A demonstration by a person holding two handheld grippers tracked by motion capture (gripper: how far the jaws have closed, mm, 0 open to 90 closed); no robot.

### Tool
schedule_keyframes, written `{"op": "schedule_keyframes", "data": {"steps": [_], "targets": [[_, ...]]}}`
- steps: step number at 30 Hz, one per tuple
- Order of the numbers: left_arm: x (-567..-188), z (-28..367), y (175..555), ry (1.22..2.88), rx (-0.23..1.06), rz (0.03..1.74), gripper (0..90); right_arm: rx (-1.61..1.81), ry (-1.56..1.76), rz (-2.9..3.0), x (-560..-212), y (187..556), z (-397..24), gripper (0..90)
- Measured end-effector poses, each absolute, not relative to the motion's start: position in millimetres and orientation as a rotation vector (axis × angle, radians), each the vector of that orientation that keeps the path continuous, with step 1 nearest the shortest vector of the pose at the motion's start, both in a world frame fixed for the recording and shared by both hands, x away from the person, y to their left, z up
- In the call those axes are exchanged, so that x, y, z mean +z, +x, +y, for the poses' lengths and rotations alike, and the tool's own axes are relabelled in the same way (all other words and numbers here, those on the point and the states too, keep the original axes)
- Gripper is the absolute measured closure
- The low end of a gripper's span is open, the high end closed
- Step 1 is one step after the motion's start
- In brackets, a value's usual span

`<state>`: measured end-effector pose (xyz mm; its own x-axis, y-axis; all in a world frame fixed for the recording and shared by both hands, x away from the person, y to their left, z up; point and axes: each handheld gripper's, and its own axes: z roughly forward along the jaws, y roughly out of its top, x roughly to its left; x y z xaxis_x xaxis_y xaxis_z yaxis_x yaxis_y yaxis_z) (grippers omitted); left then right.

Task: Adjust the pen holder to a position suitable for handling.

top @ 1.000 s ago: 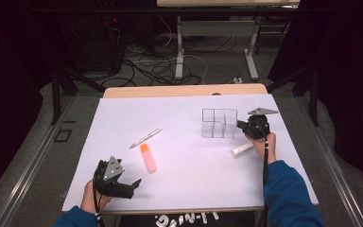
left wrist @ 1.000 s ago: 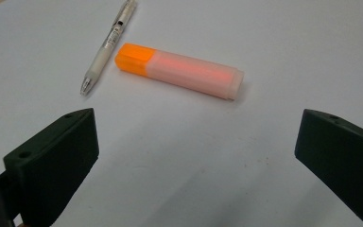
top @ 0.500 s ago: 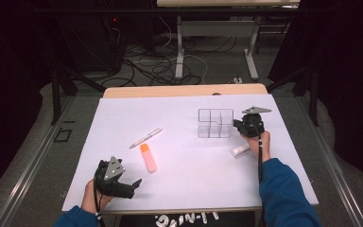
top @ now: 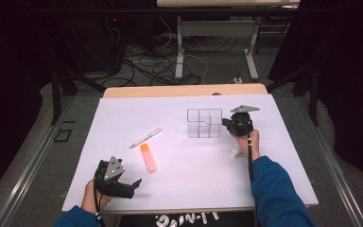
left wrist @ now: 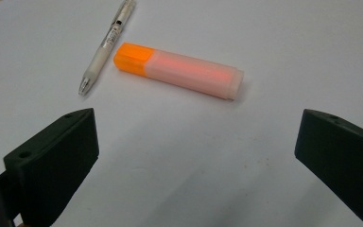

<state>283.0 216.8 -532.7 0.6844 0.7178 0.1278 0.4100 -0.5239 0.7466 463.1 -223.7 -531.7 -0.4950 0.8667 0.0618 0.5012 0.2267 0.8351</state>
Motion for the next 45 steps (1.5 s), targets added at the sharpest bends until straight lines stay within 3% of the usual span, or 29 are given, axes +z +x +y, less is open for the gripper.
{"op": "schedule_keyframes", "data": {"steps": [13, 45], "targets": [[-532, 217, 283, 2.184, 0.563, 0.86, 0.3, 1.193, 1.222, 2.108, -534, 465, -192, 90.0], [-531, 218, 282, 2.18, 0.565, 0.854, 0.3, 1.172, 1.177, 2.145, -540, 465, -162, 86.7]]}}
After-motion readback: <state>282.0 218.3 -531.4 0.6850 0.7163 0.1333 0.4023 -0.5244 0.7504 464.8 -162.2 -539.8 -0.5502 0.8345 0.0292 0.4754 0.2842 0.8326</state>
